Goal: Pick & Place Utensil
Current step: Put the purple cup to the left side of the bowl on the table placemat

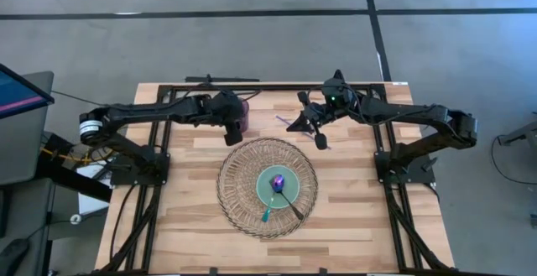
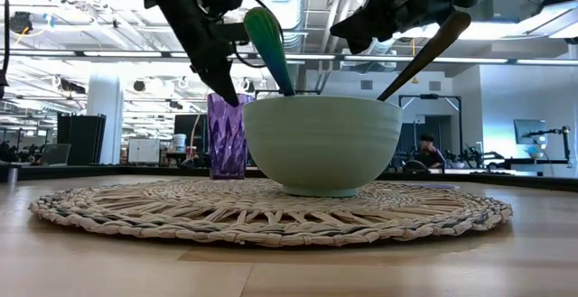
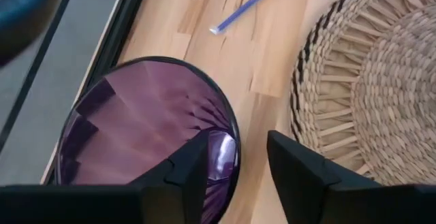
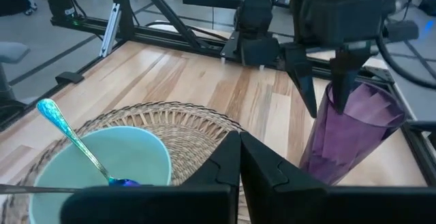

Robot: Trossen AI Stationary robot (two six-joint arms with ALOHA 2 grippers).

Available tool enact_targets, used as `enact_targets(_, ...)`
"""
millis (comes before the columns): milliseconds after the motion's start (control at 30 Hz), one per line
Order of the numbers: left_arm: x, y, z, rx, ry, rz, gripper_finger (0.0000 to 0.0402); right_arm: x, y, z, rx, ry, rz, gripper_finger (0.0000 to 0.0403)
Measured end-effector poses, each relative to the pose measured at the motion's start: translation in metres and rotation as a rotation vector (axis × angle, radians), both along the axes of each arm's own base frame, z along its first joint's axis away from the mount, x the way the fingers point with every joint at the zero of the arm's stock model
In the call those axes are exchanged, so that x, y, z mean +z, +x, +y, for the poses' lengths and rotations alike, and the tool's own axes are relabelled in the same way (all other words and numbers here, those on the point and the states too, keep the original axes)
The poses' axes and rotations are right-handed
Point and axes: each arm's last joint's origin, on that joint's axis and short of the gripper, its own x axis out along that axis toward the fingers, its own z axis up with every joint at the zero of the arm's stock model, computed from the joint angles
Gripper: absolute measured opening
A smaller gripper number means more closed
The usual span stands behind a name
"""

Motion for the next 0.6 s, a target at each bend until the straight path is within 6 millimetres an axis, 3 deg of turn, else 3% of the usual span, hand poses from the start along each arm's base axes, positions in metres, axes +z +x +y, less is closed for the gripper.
enact_targets(267, 0.003, -0.002, -0.002, 0.001, -0.006, -0.016, 0.0020, 0.000, 0.000, 0.000, 0.030, -0.086, -0.024, 0.0001)
enact_targets(400, 0.014, -0.007, -0.013, -0.007, 0.008, -0.065, 0.0017, 0.001, 0.000, 0.000, 0.031, -0.095, -0.032, 0.0001)
enact_targets(600, 0.033, -0.018, -0.051, -0.077, -0.044, -0.175, 0.0013, 0.001, 0.000, 0.000, 0.032, -0.102, -0.034, 0.0001)
